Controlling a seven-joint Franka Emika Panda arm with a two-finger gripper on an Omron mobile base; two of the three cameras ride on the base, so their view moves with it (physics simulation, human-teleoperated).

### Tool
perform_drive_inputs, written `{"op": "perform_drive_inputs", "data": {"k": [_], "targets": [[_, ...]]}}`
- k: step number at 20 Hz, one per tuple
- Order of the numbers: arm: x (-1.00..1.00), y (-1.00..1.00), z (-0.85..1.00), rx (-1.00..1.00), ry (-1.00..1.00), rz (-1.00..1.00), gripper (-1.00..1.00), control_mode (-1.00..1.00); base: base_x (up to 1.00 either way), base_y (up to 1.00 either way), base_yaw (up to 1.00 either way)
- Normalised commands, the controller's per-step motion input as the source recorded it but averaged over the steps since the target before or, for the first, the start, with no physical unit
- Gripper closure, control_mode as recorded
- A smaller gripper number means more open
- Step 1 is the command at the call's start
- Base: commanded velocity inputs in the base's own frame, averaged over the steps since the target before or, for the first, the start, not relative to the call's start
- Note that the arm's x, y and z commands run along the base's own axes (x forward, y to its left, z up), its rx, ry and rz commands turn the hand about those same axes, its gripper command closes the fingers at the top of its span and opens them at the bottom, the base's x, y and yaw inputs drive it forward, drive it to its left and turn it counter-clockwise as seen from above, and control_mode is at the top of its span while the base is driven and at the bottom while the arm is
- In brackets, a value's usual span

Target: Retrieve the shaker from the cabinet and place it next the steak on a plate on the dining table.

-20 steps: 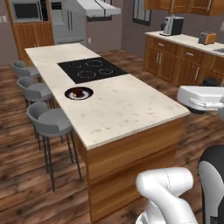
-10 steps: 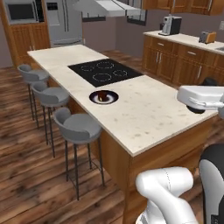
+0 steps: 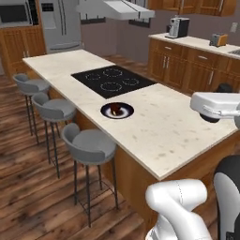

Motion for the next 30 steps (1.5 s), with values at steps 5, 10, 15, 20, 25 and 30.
{"op": "perform_drive_inputs", "data": {"k": [5, 10, 15, 20, 25, 30], "targets": [[0.0, 0.0, 0.0, 0.0, 0.0, 0.0, 1.0, 1.0, 0.43, 0.88, -0.2], [0.0, 0.0, 0.0, 0.0, 0.0, 0.0, 1.0, 1.0, 0.26, 1.0, -0.19], [0.0, 0.0, 0.0, 0.0, 0.0, 0.0, 1.0, 1.0, 0.36, 0.92, -0.18], [0.0, 0.0, 0.0, 0.0, 0.0, 0.0, 1.0, 1.0, 0.34, 0.13, -0.12], [0.0, 0.0, 0.0, 0.0, 0.0, 0.0, 1.0, 1.0, 0.33, -0.04, -0.04], [0.0, 0.0, 0.0, 0.0, 0.0, 0.0, 1.0, 1.0, 0.34, -0.43, -0.11]]}}
